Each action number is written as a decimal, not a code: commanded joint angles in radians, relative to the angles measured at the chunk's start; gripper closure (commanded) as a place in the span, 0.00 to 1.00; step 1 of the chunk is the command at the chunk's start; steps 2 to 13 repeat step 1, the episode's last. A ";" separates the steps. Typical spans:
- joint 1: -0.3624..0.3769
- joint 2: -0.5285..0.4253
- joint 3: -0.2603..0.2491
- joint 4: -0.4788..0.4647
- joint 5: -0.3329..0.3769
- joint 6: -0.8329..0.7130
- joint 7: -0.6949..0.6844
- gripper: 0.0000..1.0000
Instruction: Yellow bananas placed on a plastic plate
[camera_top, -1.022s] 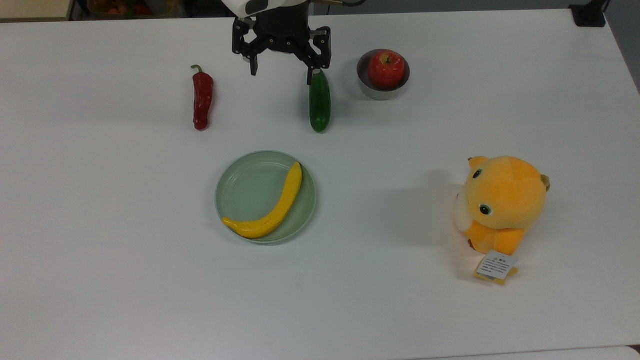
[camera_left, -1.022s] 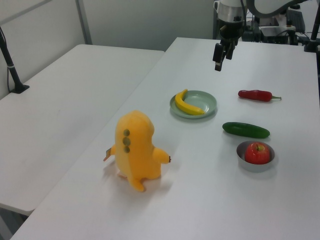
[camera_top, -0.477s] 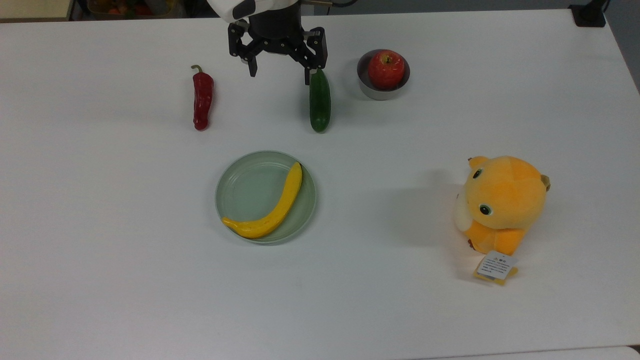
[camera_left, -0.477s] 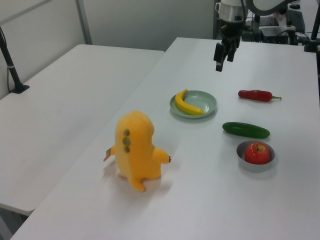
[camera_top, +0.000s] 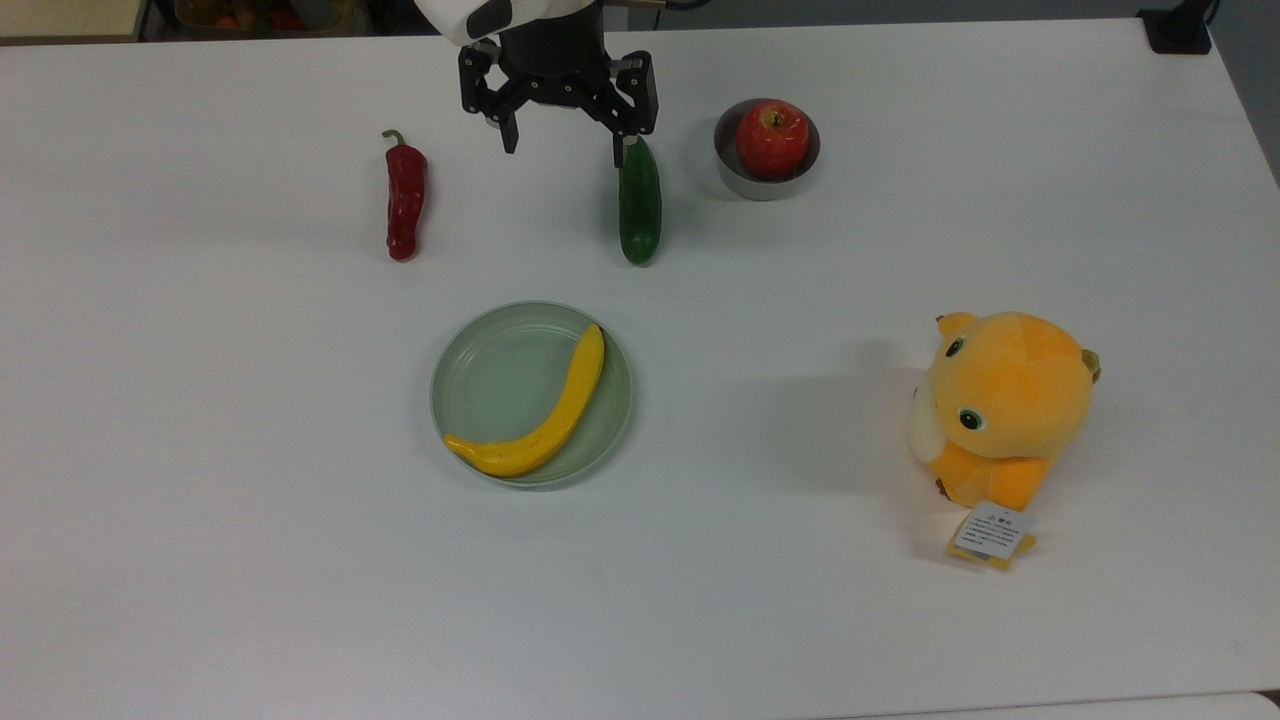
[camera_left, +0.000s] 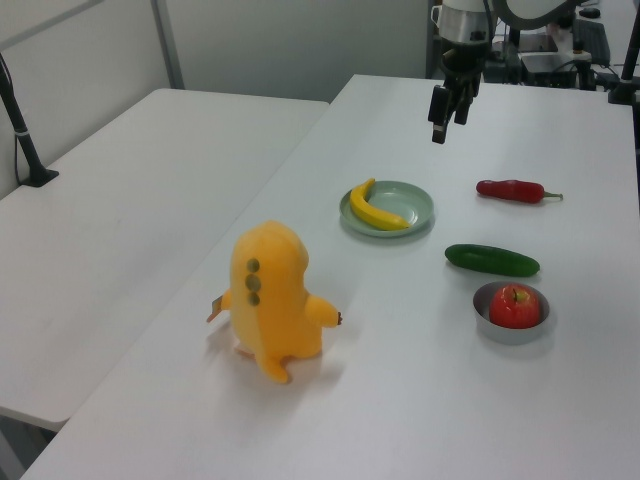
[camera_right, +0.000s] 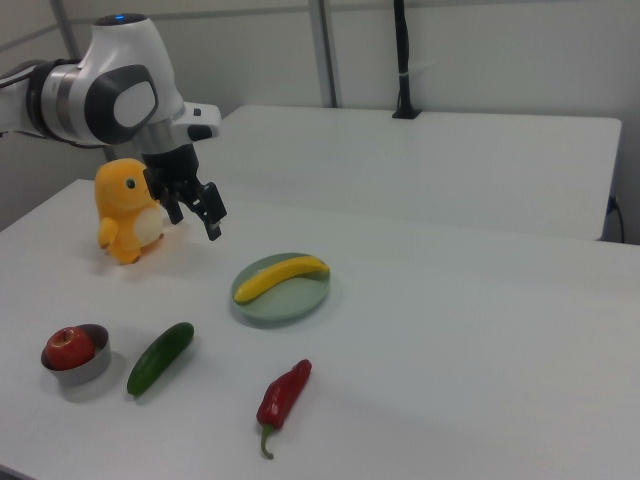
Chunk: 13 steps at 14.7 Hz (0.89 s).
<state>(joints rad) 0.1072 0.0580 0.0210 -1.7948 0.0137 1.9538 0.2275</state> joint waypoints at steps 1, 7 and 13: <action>0.020 -0.035 -0.024 -0.035 0.023 -0.013 -0.033 0.00; 0.020 -0.035 -0.024 -0.035 0.023 -0.013 -0.033 0.00; 0.020 -0.035 -0.024 -0.035 0.023 -0.013 -0.033 0.00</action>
